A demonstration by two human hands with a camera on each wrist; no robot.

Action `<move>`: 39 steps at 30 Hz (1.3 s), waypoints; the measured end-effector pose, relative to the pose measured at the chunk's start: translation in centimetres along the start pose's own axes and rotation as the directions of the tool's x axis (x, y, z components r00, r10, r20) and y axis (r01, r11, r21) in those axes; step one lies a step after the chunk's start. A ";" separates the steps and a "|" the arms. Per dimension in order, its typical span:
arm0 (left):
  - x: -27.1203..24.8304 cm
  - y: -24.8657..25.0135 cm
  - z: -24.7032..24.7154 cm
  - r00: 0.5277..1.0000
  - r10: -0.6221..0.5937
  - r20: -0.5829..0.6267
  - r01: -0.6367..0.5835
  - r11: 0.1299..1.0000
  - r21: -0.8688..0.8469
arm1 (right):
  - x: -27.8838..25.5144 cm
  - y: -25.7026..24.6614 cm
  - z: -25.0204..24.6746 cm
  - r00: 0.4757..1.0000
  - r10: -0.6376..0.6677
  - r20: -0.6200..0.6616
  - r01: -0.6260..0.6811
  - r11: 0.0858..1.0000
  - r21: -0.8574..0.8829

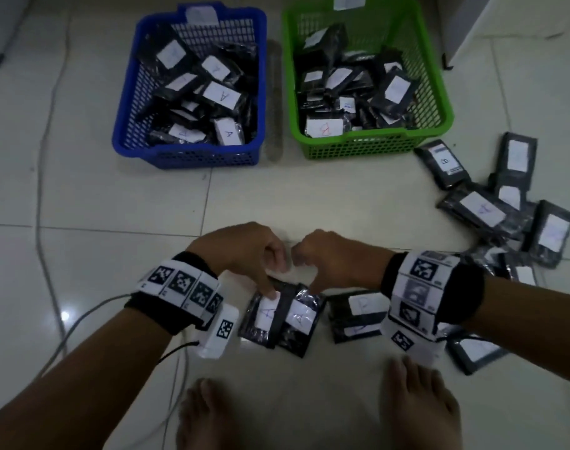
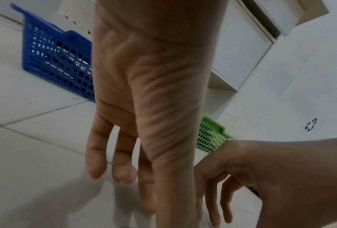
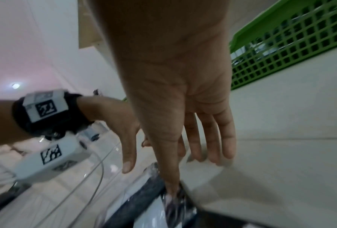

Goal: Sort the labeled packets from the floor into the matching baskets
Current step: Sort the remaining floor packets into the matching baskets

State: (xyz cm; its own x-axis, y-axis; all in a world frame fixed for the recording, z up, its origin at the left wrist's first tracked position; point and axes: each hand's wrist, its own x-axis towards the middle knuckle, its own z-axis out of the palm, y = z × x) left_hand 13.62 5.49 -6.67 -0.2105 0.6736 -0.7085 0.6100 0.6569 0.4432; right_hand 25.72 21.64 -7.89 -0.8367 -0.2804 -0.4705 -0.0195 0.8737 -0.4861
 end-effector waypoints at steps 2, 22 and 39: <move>-0.7 -0.1 1.1 0.998 -0.056 0.024 0.052 0.988 0.147 | 0.0 -1.0 1.7 0.997 -0.058 0.045 0.063 0.990 -0.127; -7.3 -8.2 -9.2 0.856 -0.337 -0.393 -0.177 0.524 -0.833 | 3.8 0.1 -11.7 0.966 0.182 -0.183 -0.003 0.719 0.695; -1.7 -12.5 -14.6 0.310 -0.444 -0.841 -0.117 0.860 -0.497 | 21.8 0.3 -19.5 0.650 0.609 -0.454 0.082 0.537 0.839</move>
State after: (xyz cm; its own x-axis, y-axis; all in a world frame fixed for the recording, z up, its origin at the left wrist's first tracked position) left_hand -4.74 1.09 -3.00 -0.9783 0.2022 0.0448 0.1690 0.6543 0.7371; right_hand -3.22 23.50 -3.93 -0.8042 0.5305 -0.2681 0.3803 0.1126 -0.9180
